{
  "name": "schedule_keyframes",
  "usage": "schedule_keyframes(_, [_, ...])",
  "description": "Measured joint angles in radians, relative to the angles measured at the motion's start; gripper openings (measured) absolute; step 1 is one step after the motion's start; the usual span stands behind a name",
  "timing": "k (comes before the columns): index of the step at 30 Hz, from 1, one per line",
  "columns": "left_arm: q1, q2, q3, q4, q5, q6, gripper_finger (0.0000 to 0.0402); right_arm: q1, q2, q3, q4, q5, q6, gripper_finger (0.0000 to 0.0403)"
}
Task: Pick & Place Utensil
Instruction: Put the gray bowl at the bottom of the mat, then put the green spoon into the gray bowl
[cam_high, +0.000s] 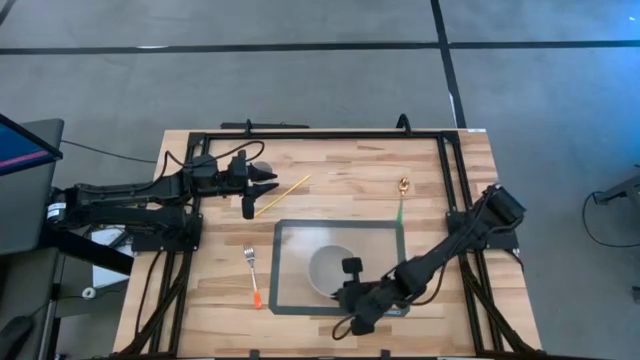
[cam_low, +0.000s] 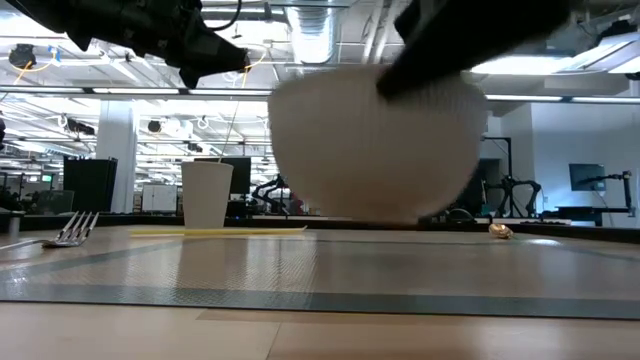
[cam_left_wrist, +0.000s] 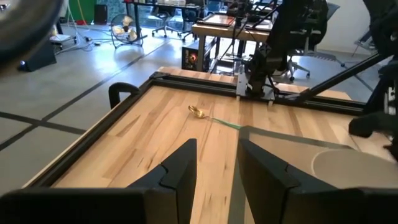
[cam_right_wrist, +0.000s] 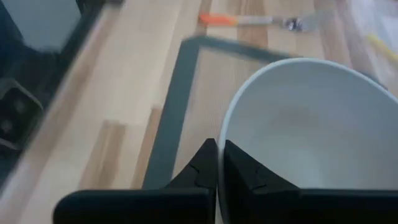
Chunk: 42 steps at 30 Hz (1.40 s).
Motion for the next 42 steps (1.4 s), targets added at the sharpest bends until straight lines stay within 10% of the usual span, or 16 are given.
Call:
schedule_keyframes(19, [0.000, 0.000, 0.000, 0.000, 0.000, -0.013, 0.0118, -0.019, 0.031, 0.000, 0.008, -0.140, 0.131, 0.0026])
schedule_keyframes(33, [0.000, 0.000, 0.000, -0.008, 0.000, -0.037, 0.0118, -0.026, 0.032, 0.042, 0.010, -0.136, 0.133, 0.0123])
schedule_keyframes(42, [0.000, 0.000, -0.001, -0.012, 0.000, -0.037, 0.0118, -0.036, 0.033, 0.306, -0.335, -0.140, 0.098, 0.0138])
